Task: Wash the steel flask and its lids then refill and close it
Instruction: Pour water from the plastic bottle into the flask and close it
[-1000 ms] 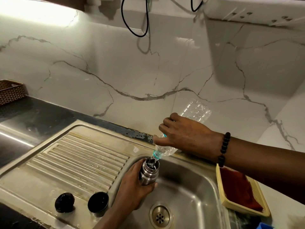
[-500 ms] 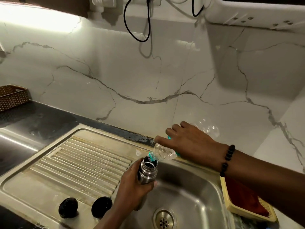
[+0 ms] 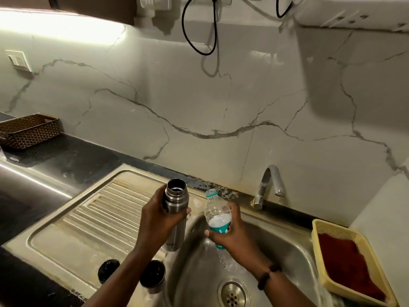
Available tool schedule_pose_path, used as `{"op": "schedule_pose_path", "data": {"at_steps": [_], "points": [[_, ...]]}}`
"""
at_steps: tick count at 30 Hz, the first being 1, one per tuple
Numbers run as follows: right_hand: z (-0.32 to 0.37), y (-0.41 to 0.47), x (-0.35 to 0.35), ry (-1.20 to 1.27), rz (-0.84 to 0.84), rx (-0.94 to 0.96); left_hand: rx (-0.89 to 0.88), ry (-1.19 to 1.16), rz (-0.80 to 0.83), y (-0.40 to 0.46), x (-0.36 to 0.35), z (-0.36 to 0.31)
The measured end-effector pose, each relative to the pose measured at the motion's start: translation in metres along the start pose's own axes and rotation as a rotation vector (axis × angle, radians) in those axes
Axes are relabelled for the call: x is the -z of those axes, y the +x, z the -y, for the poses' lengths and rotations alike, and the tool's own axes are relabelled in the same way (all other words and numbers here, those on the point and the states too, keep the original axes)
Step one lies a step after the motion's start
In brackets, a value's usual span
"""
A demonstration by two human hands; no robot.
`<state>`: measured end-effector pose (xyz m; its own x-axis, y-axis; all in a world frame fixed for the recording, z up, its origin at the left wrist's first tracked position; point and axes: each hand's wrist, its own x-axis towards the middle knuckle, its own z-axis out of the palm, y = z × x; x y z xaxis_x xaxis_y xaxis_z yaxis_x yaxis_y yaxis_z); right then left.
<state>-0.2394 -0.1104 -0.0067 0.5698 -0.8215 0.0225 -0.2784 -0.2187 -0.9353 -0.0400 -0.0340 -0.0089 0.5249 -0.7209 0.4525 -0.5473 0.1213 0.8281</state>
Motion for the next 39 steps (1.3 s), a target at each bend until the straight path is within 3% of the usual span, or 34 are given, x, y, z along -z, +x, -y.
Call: {"op": "schedule_pose_path", "data": {"at_steps": [12,23,26,30,32,36,39], "points": [[-0.005,0.013,-0.019,-0.023,0.062,0.022,0.048,0.021,-0.065,-0.001,0.019,0.044],[-0.014,0.007,-0.034,0.028,0.109,0.038,0.121,-0.009,0.040,-0.007,0.028,0.062],[-0.017,0.003,-0.039,0.034,0.096,0.053,0.108,0.059,-0.063,-0.015,0.029,0.057],[-0.025,-0.007,-0.046,0.048,0.069,0.081,-0.045,0.132,-0.231,-0.056,0.044,0.035],[-0.028,-0.013,-0.050,0.066,0.052,0.091,-0.052,0.095,-0.134,-0.091,0.052,0.030],[-0.034,-0.021,-0.061,0.095,0.024,0.108,0.002,0.169,0.212,-0.167,0.062,0.053],[-0.037,-0.026,-0.071,0.106,0.060,0.117,0.067,0.284,0.306,-0.199,0.070,0.071]]}}
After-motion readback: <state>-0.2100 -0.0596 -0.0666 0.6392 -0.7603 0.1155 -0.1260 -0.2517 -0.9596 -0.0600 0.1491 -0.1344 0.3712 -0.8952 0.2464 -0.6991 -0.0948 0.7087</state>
